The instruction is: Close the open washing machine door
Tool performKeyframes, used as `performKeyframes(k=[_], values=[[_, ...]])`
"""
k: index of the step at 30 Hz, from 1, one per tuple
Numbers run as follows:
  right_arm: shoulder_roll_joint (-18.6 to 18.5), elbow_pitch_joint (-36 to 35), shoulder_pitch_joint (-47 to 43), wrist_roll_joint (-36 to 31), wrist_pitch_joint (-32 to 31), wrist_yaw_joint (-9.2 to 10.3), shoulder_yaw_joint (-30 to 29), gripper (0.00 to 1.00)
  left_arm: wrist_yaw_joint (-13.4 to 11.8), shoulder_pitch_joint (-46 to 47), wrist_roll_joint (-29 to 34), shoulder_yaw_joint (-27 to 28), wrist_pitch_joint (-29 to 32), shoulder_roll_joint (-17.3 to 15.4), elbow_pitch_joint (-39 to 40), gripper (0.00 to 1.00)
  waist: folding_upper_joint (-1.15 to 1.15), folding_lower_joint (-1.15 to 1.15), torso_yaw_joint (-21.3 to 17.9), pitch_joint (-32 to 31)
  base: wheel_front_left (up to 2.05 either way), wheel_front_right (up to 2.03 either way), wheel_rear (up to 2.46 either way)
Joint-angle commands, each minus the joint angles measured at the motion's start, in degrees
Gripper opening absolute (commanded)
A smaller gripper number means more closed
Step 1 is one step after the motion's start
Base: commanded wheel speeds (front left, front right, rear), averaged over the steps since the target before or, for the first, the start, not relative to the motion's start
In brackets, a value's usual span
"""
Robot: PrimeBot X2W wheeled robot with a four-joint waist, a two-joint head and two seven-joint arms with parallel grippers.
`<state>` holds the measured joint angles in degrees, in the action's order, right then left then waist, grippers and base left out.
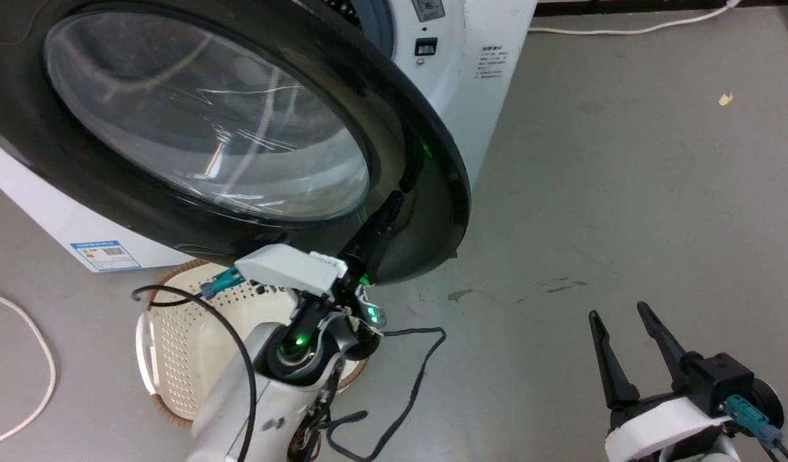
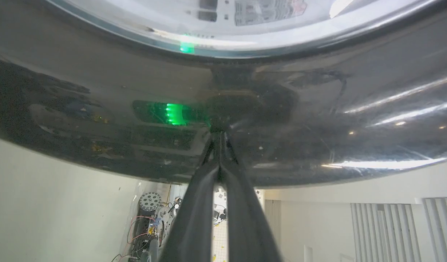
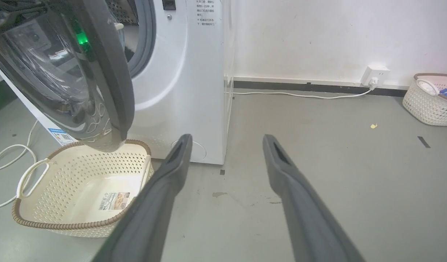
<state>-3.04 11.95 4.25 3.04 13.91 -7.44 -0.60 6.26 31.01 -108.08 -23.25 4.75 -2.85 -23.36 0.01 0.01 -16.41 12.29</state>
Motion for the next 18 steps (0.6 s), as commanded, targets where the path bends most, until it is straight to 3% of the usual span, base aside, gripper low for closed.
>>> performKeyframes(k=[1,7,12,13,14,15,18], values=[[0.15,0.39,1.27,0.32,0.43,-0.05,0.29,1.0,0.68,1.16,-0.99,-1.09,-0.65,-0.03,-1.46,0.0,-0.01,-0.01,0.43,-0.5,0.0,0.0,0.0],[0.15,0.94,0.9,0.29,0.77,-0.05,0.6,1.0,1.18,-0.43,0.98,-2.96,-1.14,-0.48,-3.53,0.0,-0.01,-0.01,3.02,-3.57,0.0,0.0,0.0],[0.16,0.29,-1.36,-0.31,0.91,-0.05,-0.18,1.0,1.21,-8.14,10.7,-4.76,-3.44,-5.96,2.69,0.04,-0.01,-0.01,6.69,-7.63,0.0,0.0,0.0],[0.16,0.07,-1.98,-0.5,0.92,-0.05,-0.47,1.0,1.21,-9.9,13.49,-5.48,-4.53,-7.7,4.17,0.3,-0.01,-0.01,7.53,-8.49,0.0,0.0,0.0],[0.16,-0.17,-2.64,-0.66,0.93,-0.05,-0.76,1.0,1.21,-11.57,16.6,-6.3,-5.91,-9.63,5.59,0.71,-0.01,-0.01,8.41,-9.37,0.0,0.0,0.0],[0.16,-0.4,-3.25,-0.78,0.94,-0.05,-0.92,1.0,1.22,-13.17,19.73,-6.92,-7.79,-11.57,6.77,1.0,-0.01,-0.01,9.18,-10.16,0.0,0.0,0.0],[0.16,-1.24,-5.02,-1.03,0.96,-0.05,-0.94,1.0,1.22,-17.21,28.24,-7.25,-15.26,-16.57,9.43,1.0,-0.01,-0.01,11.52,-12.15,0.0,0.0,0.0]])
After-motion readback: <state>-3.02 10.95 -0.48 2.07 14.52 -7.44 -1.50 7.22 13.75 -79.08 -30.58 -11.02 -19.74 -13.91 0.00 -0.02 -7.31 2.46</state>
